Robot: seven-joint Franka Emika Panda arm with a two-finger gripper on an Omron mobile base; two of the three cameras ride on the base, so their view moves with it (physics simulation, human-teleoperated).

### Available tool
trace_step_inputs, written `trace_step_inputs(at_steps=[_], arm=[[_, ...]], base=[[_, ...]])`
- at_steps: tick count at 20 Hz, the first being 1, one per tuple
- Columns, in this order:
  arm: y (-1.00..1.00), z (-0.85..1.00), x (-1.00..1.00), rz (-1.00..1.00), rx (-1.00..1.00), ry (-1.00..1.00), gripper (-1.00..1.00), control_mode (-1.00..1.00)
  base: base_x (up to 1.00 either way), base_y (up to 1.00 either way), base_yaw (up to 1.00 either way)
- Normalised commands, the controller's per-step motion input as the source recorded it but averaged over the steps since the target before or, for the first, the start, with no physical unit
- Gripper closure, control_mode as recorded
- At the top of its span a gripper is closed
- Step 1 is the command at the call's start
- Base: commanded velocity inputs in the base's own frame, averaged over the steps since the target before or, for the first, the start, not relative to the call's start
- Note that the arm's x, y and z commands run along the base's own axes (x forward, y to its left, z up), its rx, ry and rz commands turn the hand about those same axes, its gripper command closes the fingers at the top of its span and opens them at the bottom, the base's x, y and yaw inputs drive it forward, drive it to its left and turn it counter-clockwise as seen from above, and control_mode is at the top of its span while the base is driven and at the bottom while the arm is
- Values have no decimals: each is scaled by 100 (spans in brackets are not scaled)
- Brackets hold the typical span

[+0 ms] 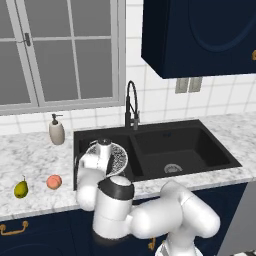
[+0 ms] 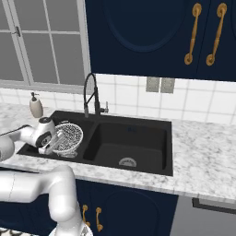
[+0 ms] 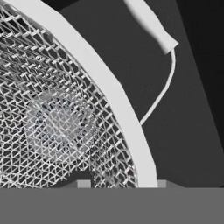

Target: Put the colander in the sink, put the pear, peach in the colander, and turn on the sink faucet and pour water over the colander.

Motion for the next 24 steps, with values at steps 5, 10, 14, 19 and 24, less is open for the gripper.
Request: trace_step_inputs(at_steps=[5, 10, 14, 19, 24], arm=[[-1, -9, -28, 0, 1, 0, 100, -100], [-12, -8, -35, 0, 1, 1, 100, -100], [-7, -29, -4, 0, 0, 10, 100, -100], [0, -34, 0, 0, 0, 18, -100, -100], [0, -27, -3, 0, 0, 9, -100, -100]], base=[[0, 0, 0], [0, 0, 0], [0, 0, 0], [0, 0, 0], [0, 0, 0]])
